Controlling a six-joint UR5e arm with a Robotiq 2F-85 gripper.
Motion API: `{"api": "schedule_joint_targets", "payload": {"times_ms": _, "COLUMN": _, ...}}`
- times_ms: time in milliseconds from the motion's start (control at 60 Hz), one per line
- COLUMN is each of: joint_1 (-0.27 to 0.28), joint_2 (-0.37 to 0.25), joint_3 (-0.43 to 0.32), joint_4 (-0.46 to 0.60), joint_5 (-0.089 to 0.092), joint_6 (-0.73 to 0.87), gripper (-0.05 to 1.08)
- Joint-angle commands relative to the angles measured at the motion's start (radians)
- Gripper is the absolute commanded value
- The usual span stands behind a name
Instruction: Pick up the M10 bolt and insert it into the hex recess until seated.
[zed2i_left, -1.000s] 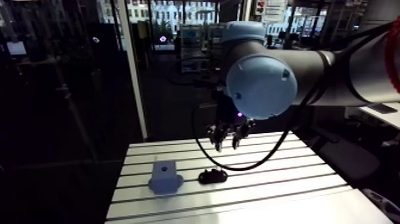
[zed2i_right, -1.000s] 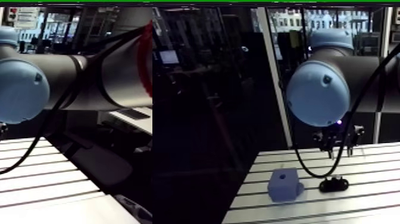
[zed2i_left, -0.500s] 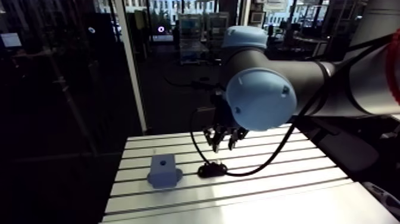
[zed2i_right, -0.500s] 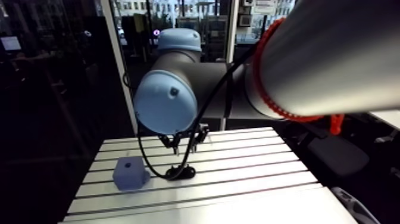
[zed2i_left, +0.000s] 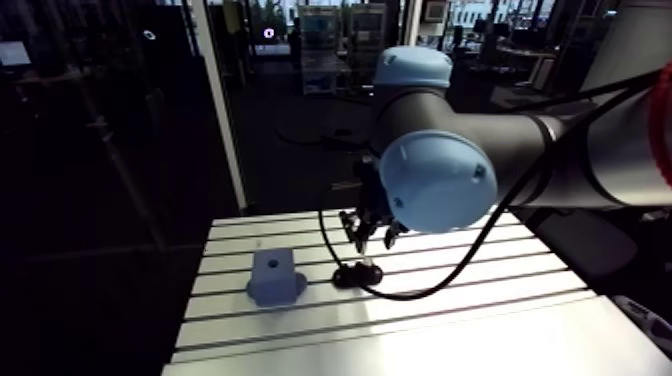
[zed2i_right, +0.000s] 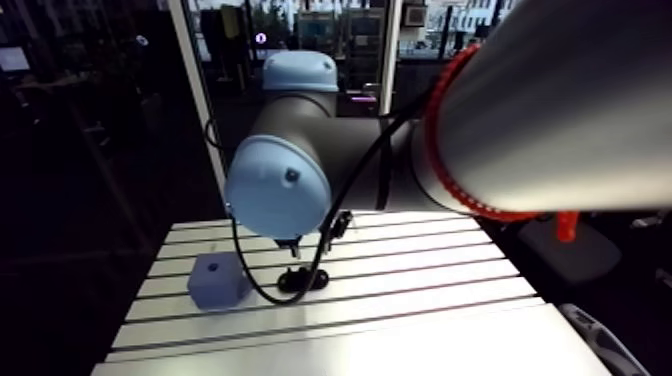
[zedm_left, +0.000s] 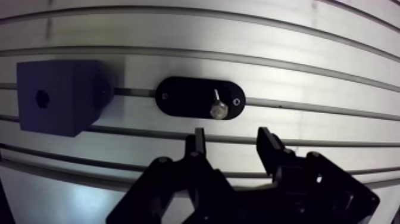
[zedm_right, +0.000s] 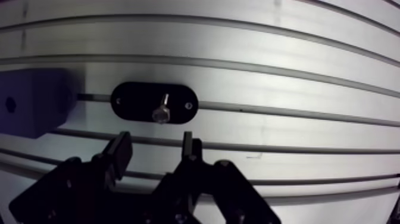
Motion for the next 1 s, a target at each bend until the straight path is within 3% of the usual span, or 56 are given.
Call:
{"api": "schedule_joint_targets", "payload": {"times_ms": 17, "joint_1": -0.001, "joint_2": 0.022, "joint_3": 0.012, "joint_4": -0.048, "joint_5": 0.002, "joint_6": -0.002, "gripper": 0.44}}
{"api": "schedule_joint_targets", "payload": {"times_ms": 1000, "joint_1": 0.003, "joint_2": 0.073, "joint_3": 0.029, "joint_4": -0.121, "joint_5": -0.001, "joint_6": 0.000, "gripper": 0.51}}
